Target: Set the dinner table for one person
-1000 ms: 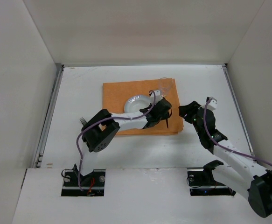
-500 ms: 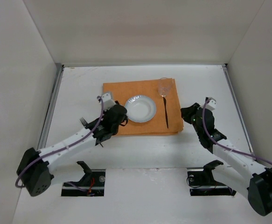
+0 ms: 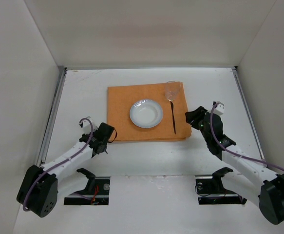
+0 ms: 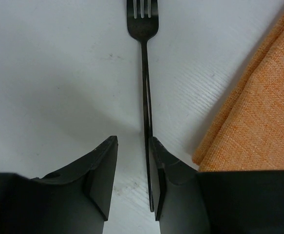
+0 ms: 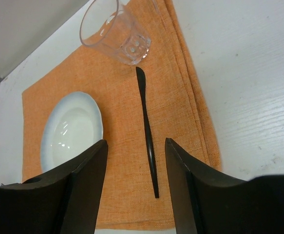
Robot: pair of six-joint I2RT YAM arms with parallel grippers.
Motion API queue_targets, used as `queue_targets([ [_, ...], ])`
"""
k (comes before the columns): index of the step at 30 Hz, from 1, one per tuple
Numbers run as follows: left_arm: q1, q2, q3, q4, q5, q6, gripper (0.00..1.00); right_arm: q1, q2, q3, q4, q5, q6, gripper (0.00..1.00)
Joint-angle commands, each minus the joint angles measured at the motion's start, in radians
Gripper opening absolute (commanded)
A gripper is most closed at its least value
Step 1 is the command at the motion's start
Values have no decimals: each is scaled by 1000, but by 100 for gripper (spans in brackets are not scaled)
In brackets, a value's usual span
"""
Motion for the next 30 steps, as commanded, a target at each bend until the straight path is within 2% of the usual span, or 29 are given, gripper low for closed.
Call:
queue_targets([
  [1,20,19,-19,62,-15,-4,29,23,6,19,73,3,-22,57],
  [6,48,49,-46,128,-33,6,28,30,12,28,66,-6,-29,57],
  [14,97,98,-51,236,22,55,25,44,29,34,70,2,-32,57],
  [22,134,151,-33,256,79,82,21,46,27,31,67,2,-34,57],
  [30,141,107,-36,241,97,117,4,36,1,24,63,-6,-31,57],
])
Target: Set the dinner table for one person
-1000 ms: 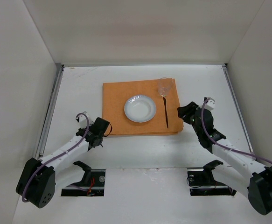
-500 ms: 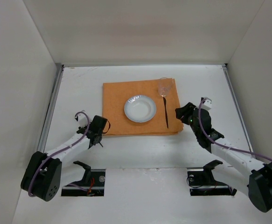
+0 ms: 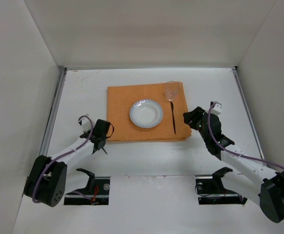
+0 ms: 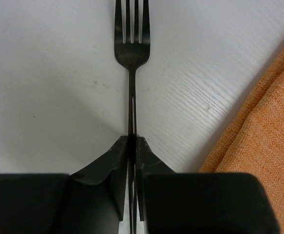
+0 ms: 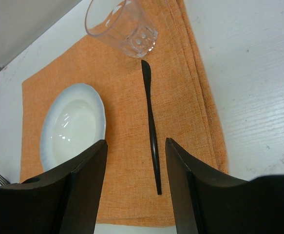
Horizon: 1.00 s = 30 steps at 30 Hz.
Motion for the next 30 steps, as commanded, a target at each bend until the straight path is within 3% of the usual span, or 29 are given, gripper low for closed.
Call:
queue_targets([
  [1,9,-71,1,-35,28,42,3,6,-23,23,49,-3,-13,57],
  [5,-2,-246,43,-156,14,82,2,5,-19,18,58,2,-11,57],
  [9,-70,-316,146,-231,-27,162,2,11,-8,26,56,8,-16,57],
  [14,-238,-137,309,-190,-41,274,3,11,3,24,60,2,-13,57],
  [18,-295,61,399,-63,-12,392,4,11,11,26,60,14,-16,57],
  [25,-232,279,467,68,114,429,4,11,24,30,60,9,-17,57],
  [30,-228,328,470,109,125,454,4,11,14,29,60,14,-17,57],
])
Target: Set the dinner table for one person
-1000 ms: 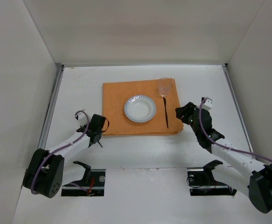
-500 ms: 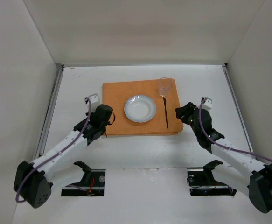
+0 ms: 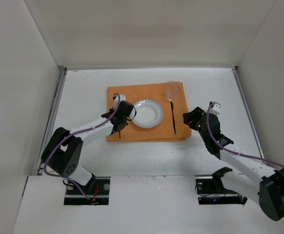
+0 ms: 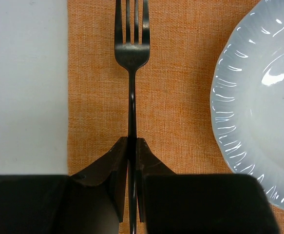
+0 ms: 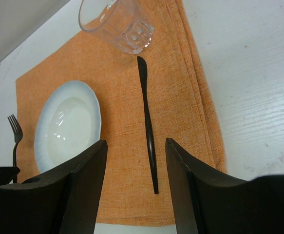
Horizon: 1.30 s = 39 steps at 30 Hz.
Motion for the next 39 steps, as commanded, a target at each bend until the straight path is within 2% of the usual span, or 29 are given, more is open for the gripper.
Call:
queue_targets([
  [1,0,2,47,62,32,45,4,11,-7,29,57,9,-15,57],
  [13,23,102,62,117,62,59,4,12,27,37,65,13,-19,57],
  [31,40,159,42,178,69,79,8,20,48,43,70,13,-23,57],
  [34,40,151,36,180,67,78,13,20,53,44,70,9,-23,57],
  [39,40,102,14,171,53,58,30,22,42,41,70,9,-23,57],
])
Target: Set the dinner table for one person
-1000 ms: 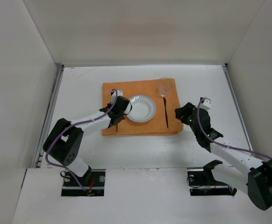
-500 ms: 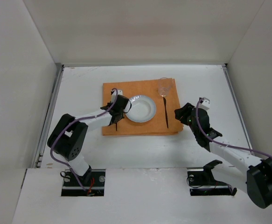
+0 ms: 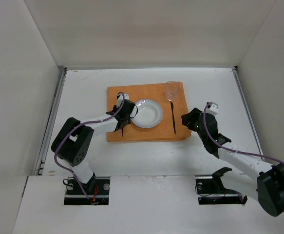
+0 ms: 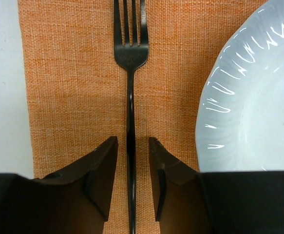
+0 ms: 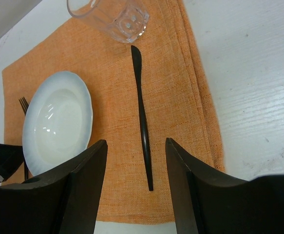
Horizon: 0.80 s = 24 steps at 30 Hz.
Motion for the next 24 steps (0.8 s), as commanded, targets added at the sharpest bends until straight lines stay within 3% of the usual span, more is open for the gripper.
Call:
queue_targets([
  [1,2,-81,-21,8,-18,-9,32,9,-13,40,63,9,-16,57],
  [9,21,-352,-140,-2,-61,-110,40,10,-31,34,63,15,-17,55],
  [11,39,-432,-182,-14,-62,-153,40,10,-41,28,66,19,-14,46],
  [14,94,-536,-228,-119,-56,-229,40,3,-67,21,59,16,-3,21],
  [16,151,-619,-277,-178,-49,-286,40,7,-102,2,68,24,1,16],
  [19,241,-760,-352,-221,-27,-346,41,-13,-140,-24,81,44,24,17],
  [24,341,-923,-429,-281,-6,-403,43,-33,-153,-44,103,56,35,47],
])
